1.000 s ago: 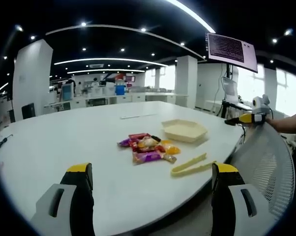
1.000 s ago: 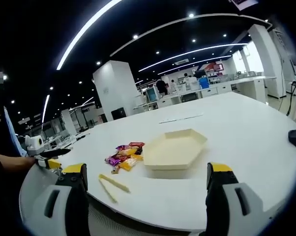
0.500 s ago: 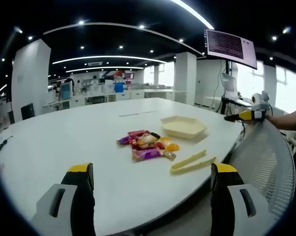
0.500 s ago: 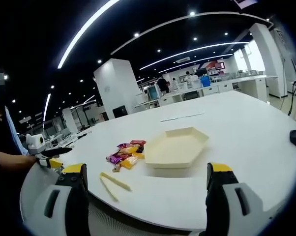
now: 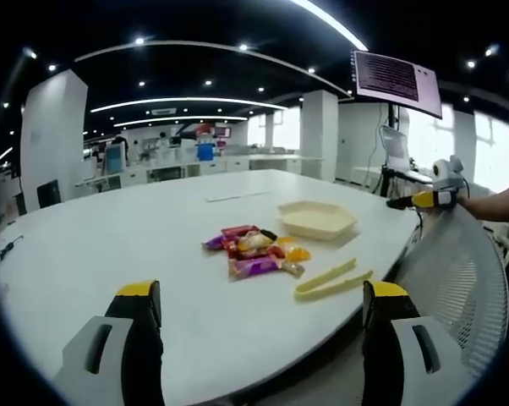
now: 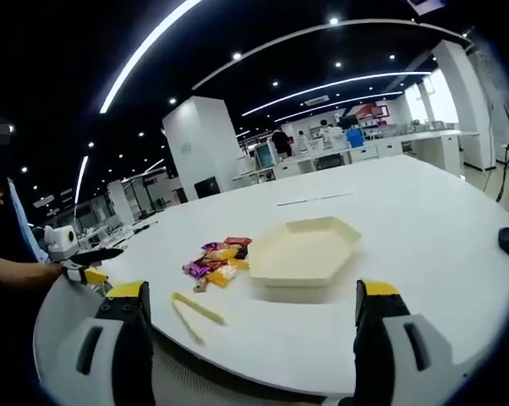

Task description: Place the target food into the container with the food tongs after gripping and lifting it, then release it inside without dropping or visibly crushing the food.

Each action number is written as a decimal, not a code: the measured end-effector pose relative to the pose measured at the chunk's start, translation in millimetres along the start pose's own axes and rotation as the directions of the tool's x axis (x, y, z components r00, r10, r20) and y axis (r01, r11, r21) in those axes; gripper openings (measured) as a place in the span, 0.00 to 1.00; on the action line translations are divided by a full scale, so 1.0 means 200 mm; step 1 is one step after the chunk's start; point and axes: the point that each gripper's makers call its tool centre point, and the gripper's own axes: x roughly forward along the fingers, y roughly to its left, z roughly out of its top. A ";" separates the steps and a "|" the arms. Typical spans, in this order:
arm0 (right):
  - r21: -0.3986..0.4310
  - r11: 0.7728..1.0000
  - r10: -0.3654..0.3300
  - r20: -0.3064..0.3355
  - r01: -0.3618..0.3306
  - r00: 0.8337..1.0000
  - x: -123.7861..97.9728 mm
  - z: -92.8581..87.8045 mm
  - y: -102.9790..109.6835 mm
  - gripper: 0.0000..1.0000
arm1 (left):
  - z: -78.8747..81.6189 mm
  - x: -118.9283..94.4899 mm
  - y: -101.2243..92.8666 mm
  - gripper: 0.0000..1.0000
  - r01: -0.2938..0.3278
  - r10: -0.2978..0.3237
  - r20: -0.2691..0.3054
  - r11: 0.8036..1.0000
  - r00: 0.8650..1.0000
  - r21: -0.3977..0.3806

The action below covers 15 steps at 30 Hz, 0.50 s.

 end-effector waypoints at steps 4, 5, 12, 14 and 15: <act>-0.030 0.999 0.025 -0.032 -0.026 0.999 0.01 -0.01 0.02 1.00 | 0.00 0.00 0.00 0.95 0.003 -0.003 -0.005 1.000 1.000 0.004; -0.034 0.999 0.032 -0.035 -0.033 0.999 0.02 -0.01 0.03 1.00 | 0.00 0.00 0.00 0.95 0.004 -0.004 -0.006 1.000 1.000 0.004; -0.330 0.927 0.109 -0.214 -0.176 0.971 0.06 -0.05 0.17 0.52 | -0.01 0.00 0.00 0.94 0.001 -0.001 -0.026 1.000 1.000 0.015; -0.344 0.907 0.163 -0.246 -0.243 0.956 0.11 -0.05 0.25 0.52 | -0.01 0.00 -0.01 0.94 0.003 -0.002 -0.028 1.000 1.000 0.010; -0.352 0.895 0.181 -0.273 -0.273 0.945 0.13 -0.07 0.28 0.52 | -0.02 0.00 -0.01 0.94 0.003 -0.003 -0.030 1.000 1.000 0.012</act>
